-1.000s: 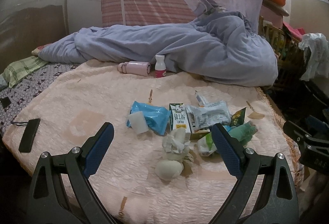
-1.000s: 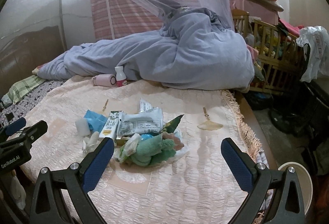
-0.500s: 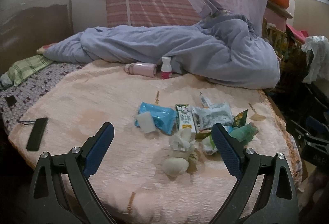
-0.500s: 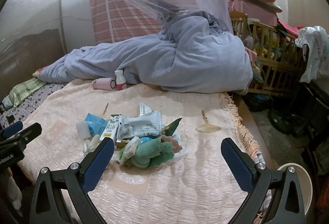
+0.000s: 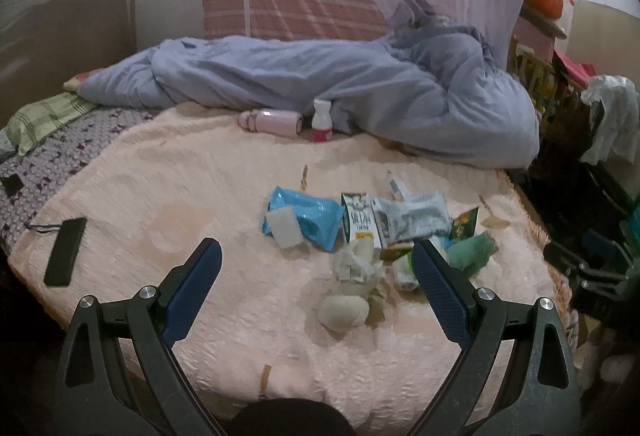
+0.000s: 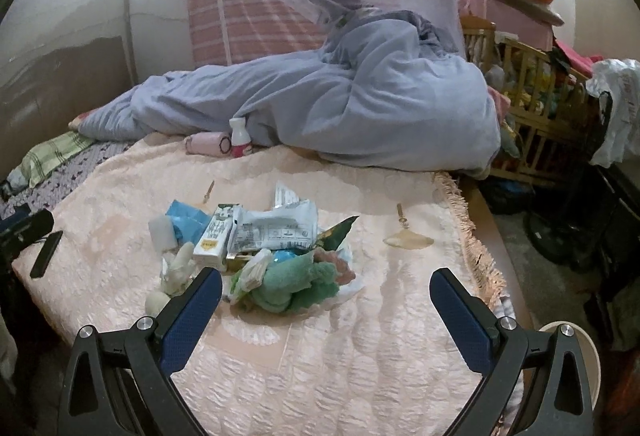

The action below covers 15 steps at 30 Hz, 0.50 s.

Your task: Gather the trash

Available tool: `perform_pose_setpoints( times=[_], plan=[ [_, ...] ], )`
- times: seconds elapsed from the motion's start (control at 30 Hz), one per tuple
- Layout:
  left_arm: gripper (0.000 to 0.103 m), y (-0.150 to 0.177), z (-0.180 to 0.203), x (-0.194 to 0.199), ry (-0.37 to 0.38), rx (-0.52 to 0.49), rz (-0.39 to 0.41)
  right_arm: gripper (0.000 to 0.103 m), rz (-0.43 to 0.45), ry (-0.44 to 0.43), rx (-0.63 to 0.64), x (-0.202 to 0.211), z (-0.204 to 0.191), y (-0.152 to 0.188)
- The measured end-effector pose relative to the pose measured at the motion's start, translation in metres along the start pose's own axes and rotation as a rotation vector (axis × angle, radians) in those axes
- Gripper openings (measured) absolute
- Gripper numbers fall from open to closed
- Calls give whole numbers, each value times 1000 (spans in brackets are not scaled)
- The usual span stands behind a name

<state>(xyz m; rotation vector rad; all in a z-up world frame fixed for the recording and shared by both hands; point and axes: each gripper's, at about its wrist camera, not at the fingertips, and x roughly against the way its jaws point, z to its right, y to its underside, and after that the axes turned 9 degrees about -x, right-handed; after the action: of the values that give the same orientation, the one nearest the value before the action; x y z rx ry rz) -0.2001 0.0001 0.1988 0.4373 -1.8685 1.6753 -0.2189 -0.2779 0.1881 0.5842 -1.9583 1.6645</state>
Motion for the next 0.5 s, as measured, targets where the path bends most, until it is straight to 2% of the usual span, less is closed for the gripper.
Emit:
perform_pose_setpoints(
  times=[0.27, 0.5],
  plan=[
    [95, 8, -18, -18, 35, -18, -20, 103, -37, -34, -9, -18, -9, -2],
    [95, 16, -29, -35, 43, -1, -45, 103, -60, -23, 7, -33, -18, 0]
  ],
)
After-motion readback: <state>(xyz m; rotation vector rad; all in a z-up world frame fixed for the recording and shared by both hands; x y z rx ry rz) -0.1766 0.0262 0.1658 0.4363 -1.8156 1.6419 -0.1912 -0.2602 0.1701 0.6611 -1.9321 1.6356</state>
